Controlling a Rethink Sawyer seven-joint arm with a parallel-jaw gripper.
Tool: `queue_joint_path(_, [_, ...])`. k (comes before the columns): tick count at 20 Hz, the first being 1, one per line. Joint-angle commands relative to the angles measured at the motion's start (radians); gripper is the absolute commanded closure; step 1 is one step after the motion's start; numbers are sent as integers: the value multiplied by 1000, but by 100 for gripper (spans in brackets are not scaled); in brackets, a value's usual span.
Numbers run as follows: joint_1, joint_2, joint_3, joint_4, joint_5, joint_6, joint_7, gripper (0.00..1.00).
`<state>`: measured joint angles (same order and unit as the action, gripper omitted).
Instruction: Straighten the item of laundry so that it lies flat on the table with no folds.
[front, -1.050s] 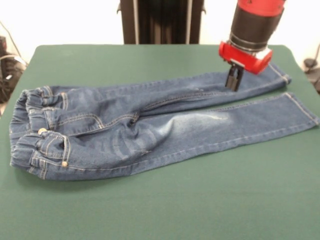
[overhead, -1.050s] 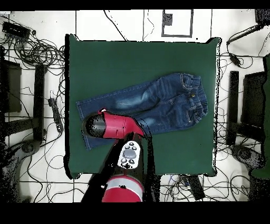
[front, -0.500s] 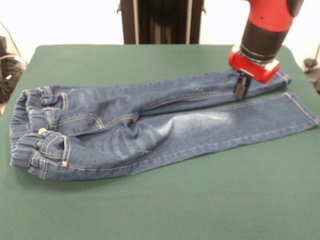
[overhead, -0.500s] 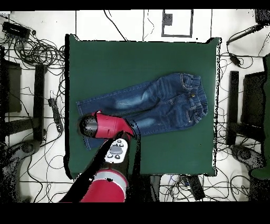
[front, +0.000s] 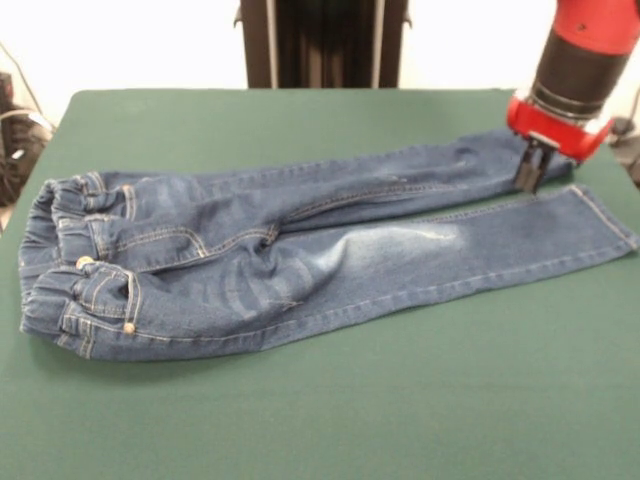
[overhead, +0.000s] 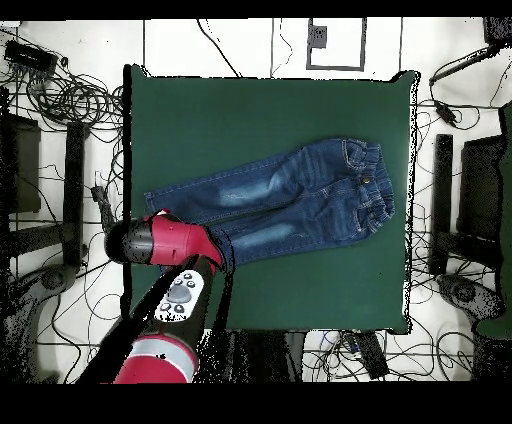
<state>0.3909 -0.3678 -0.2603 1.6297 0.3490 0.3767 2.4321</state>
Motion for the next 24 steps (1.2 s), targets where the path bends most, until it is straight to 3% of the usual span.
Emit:
queue_joint_path(1, [23,45,9,-48,106,47,289,100])
queue_joint_path(8, [36,44,-7,-50,123,58,269,100])
queue_joint_path(24, [-25,110,94,-13,147,-145,222,100])
